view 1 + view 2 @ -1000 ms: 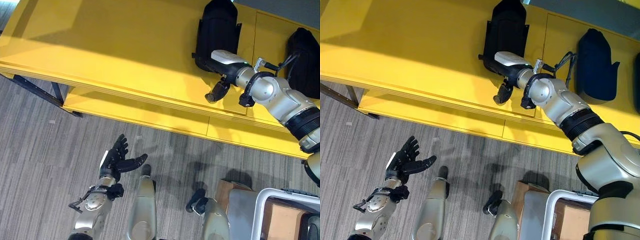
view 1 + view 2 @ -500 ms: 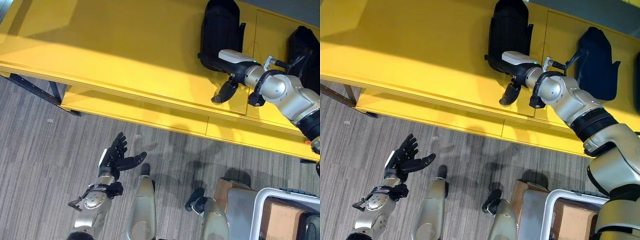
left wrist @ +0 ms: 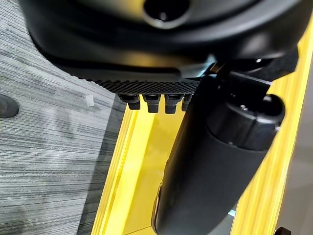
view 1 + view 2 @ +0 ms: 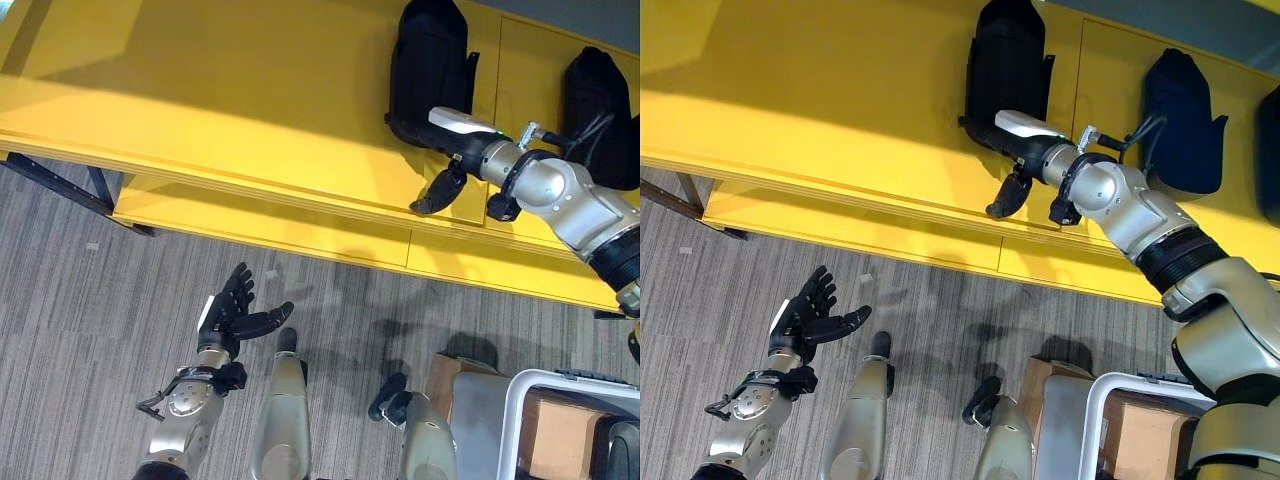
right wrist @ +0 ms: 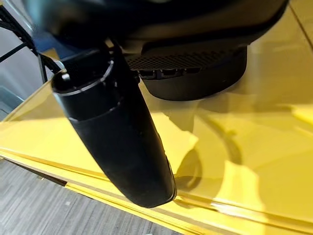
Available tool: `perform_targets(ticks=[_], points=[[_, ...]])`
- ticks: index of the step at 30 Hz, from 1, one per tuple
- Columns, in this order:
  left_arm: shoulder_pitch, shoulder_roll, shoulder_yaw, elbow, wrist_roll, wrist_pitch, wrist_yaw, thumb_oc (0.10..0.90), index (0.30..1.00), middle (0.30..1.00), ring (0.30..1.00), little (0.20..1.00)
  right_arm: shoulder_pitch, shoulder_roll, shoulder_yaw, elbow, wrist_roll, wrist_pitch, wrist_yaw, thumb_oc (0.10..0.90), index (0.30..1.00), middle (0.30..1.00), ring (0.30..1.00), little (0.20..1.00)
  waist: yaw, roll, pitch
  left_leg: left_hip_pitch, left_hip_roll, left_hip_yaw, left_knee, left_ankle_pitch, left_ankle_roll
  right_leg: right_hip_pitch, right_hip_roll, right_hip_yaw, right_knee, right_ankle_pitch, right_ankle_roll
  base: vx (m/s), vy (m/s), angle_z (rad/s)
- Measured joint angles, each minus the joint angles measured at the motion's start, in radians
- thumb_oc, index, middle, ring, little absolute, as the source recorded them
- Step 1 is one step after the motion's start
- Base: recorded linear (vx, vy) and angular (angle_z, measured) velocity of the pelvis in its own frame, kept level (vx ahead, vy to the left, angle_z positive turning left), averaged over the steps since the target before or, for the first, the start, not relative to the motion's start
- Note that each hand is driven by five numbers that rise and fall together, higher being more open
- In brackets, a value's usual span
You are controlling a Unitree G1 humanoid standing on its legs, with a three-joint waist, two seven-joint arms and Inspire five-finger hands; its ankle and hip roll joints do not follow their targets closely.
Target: Move parts from the plastic box to the shelf.
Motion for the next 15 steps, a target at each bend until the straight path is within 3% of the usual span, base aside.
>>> perform_targets(ticks=[15], points=[[-0.001,0.000,0.006,0.000,0.001,0.001,0.001,0.900,1.000,1.000,1.000,1.000,0.021,0.037,-0.033,-0.005,0.000,-0.001,0.000,0.900,1.000,1.000,1.000,1.000,0.000,0.000,0.000,-0.002,0.004,0.000,-0.001,-0.001,0.000,0.000,0.004,0.001,-0.001,0.001,-0.001,0.00,0.000,0.00]])
